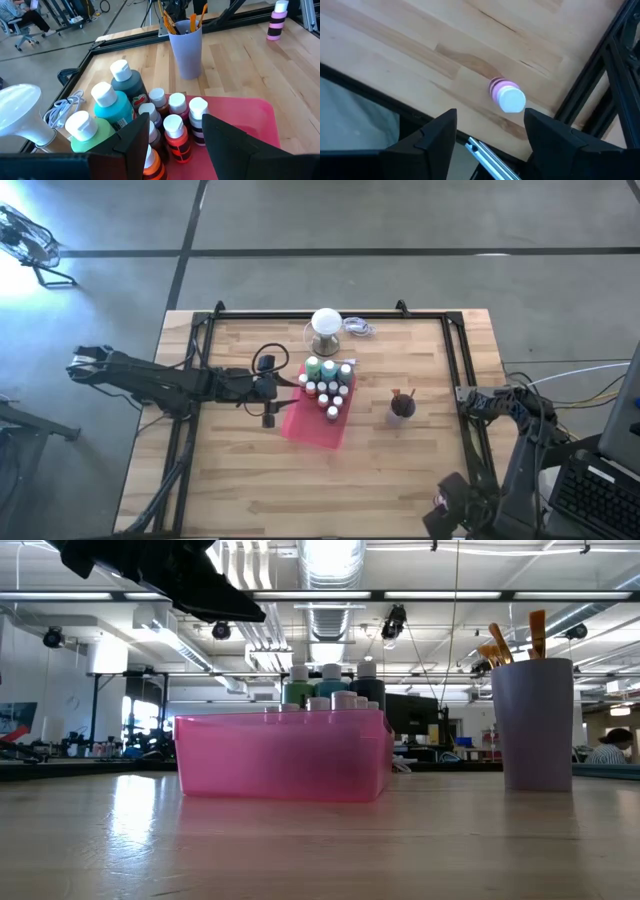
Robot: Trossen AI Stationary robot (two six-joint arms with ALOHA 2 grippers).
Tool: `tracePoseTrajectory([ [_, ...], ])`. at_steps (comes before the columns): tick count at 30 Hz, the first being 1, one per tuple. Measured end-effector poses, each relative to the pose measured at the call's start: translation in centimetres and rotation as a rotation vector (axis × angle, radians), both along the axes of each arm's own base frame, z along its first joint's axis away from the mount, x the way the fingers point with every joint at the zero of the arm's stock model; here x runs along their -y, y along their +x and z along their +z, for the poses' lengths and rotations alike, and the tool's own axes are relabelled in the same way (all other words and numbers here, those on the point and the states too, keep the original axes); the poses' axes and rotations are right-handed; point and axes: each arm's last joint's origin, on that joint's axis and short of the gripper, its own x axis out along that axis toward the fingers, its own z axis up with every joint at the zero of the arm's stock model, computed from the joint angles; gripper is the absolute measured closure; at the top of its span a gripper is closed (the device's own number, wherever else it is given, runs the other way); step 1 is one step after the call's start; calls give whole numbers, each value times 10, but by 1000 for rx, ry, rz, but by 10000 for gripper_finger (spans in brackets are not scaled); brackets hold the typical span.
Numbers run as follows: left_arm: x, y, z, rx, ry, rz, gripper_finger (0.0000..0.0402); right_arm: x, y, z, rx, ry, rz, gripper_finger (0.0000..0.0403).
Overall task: Pick & Place Paint Supplies
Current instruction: Put the small pink paint bottle into the red bin
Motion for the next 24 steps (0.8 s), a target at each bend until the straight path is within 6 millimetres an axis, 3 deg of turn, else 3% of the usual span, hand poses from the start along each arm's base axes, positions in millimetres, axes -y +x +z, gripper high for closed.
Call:
tracePoseTrajectory([
  [14, 0, -1, -2, -21, -3, 2, 215, 0, 0, -26, -99, 31, -40, 127],
  [24, 0, -1, -3, -32, -9, 4, 215, 3, 2, -42, -115, 24, -54, 117],
])
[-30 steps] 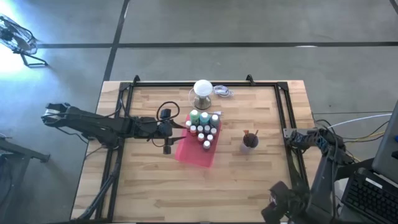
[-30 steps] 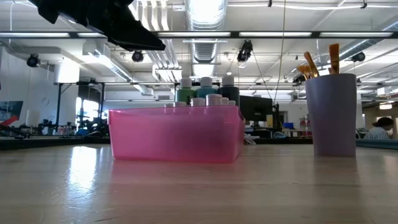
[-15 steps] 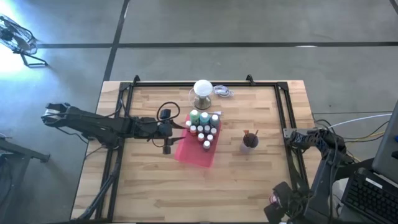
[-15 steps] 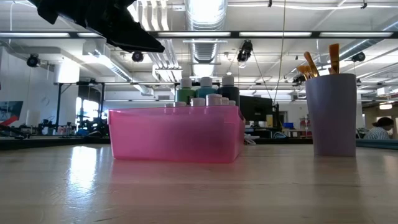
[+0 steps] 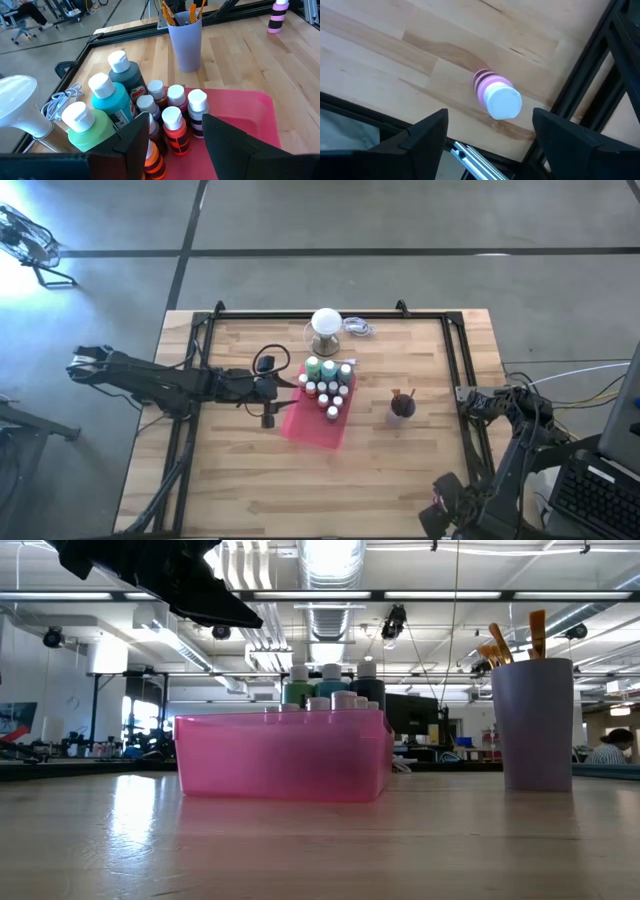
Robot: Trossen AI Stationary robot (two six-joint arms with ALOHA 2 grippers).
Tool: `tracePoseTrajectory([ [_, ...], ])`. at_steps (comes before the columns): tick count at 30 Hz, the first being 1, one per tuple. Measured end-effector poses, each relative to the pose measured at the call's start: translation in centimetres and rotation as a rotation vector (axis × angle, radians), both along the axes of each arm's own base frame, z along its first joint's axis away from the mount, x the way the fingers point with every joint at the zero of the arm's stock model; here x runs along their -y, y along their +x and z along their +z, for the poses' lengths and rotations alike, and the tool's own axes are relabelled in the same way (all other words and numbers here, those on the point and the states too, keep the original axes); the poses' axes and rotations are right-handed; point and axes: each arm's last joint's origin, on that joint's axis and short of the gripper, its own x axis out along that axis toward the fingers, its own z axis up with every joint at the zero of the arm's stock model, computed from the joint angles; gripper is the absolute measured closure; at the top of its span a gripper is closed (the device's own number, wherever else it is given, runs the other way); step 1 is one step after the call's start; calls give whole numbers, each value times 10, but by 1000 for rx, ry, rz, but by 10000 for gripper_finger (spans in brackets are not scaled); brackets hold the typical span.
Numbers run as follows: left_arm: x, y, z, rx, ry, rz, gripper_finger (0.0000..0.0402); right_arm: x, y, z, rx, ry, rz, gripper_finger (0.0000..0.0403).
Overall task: Pick & Place Paint Supplies
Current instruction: Put the small pink paint bottle into the red bin
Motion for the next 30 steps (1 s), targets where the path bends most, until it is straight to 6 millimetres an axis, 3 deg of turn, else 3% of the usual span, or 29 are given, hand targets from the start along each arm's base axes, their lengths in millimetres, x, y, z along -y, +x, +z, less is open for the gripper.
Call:
tracePoseTrajectory([
  [16, 0, 0, 0, -2, 1, 0, 215, 6, -2, -16, -29, -47, -2, 166],
  [30, 0, 0, 0, -2, 1, 0, 215, 5, -3, -33, -28, -2, -1, 168],
])
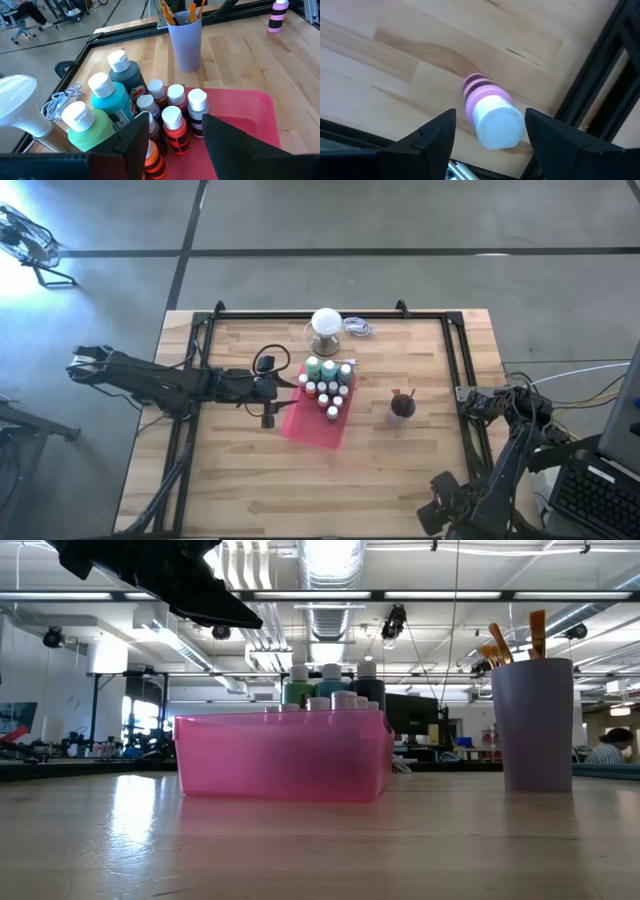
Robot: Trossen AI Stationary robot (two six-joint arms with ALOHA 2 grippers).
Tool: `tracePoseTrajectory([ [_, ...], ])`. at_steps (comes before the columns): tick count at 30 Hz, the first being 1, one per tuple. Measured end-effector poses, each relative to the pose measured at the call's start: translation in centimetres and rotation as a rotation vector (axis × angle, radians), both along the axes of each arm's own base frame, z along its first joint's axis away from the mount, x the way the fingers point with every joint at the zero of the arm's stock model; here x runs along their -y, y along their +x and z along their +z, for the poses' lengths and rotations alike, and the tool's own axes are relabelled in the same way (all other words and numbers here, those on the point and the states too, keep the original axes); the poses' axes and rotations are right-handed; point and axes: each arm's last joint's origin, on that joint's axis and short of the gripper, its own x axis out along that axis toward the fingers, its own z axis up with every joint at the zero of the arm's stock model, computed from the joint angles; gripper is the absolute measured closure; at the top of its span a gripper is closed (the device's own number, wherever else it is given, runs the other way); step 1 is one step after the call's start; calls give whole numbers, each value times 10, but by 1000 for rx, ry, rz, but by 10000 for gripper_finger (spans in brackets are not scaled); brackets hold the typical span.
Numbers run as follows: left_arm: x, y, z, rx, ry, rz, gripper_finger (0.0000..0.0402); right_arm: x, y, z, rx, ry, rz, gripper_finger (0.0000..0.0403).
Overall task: Pick & Place Paint Supplies
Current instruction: Put the small pink paint bottle into the red bin
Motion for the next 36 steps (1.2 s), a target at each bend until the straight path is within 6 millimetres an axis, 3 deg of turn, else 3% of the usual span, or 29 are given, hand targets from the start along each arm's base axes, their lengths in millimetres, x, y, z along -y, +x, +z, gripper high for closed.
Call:
tracePoseTrajectory([
  [11, 0, 0, 0, 1, 0, 0, 215, 3, -2, -1, -16, -1, -2, 212],
  [23, 0, 0, 0, 1, 0, 0, 215, 5, -4, -2, -33, 1, 21, 288],
  [31, 0, 0, 0, 1, 0, -1, 215, 10, -2, 6, -19, 31, 24, 283],
  [36, 0, 0, 0, 1, 1, 0, 215, 16, 9, 10, -7, 54, 54, 289],
])
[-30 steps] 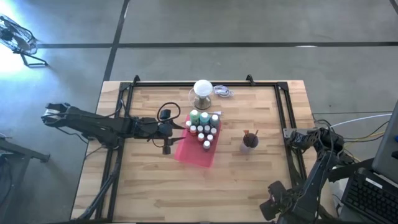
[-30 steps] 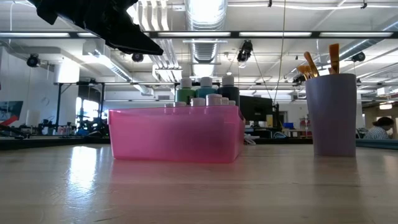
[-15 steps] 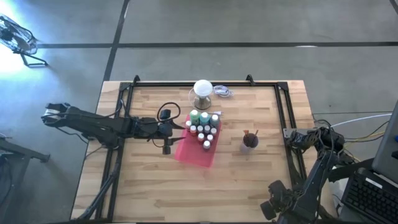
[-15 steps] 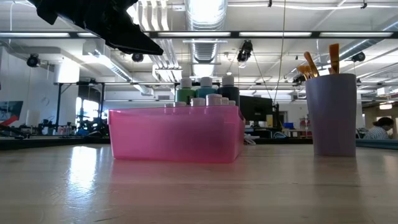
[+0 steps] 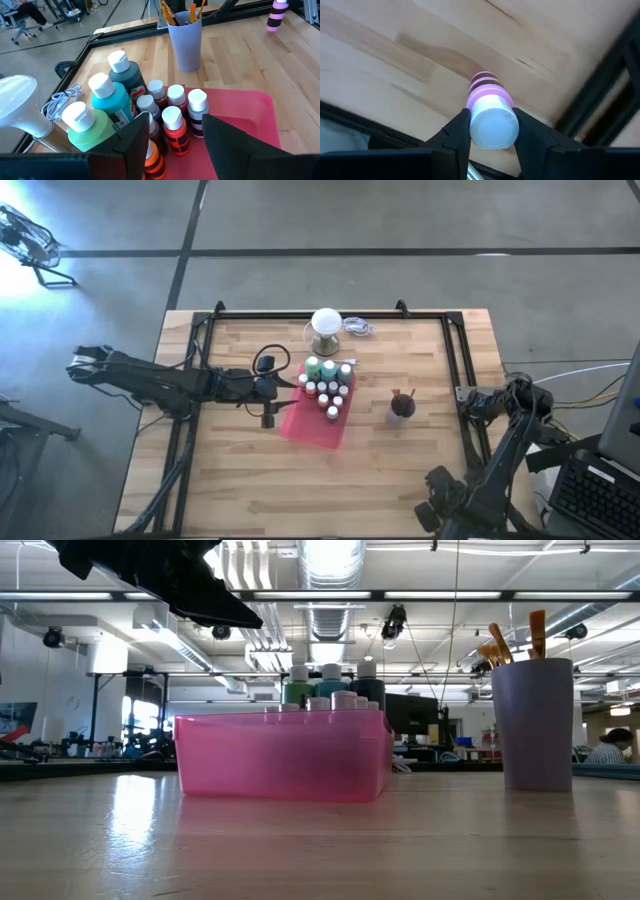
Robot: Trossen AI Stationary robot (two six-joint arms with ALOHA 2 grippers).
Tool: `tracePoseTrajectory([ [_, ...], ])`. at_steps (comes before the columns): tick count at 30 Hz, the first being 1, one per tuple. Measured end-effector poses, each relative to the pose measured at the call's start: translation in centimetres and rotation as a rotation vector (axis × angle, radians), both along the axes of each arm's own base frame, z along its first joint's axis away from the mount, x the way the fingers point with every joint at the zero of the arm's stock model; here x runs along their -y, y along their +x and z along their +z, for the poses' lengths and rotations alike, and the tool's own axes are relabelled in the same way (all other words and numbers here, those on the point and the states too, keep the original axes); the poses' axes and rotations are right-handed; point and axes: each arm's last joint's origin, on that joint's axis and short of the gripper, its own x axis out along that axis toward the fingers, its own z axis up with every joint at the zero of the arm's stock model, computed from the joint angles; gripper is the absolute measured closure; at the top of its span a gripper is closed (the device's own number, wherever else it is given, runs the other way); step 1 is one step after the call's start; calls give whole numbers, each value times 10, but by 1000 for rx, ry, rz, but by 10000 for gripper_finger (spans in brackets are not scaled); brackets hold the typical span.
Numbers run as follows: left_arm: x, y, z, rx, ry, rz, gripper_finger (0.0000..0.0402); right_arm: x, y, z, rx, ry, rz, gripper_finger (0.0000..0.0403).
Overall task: Pick & Place Paint Supplies
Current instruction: Put the small pink paint bottle into the red bin
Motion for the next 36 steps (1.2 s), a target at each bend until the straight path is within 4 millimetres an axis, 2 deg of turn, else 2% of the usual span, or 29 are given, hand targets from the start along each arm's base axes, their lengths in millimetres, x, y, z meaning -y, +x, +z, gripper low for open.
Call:
tracePoseTrajectory([
  [8, 0, 0, 0, 0, 0, 0, 215, 17, 38, 8, 101, 22, 168, 285],
  [18, 0, 0, 0, 0, 0, 0, 215, 55, 94, 28, 165, 58, 425, 290],
  [28, 0, 0, 0, 0, 1, 0, 215, 99, 143, 65, 301, 66, 652, 291],
  [33, 0, 0, 0, 0, 1, 0, 215, 122, 161, 85, 372, 9, 737, 287],
  [36, 0, 0, 0, 0, 1, 0, 215, 137, 169, 91, 391, -31, 776, 287],
])
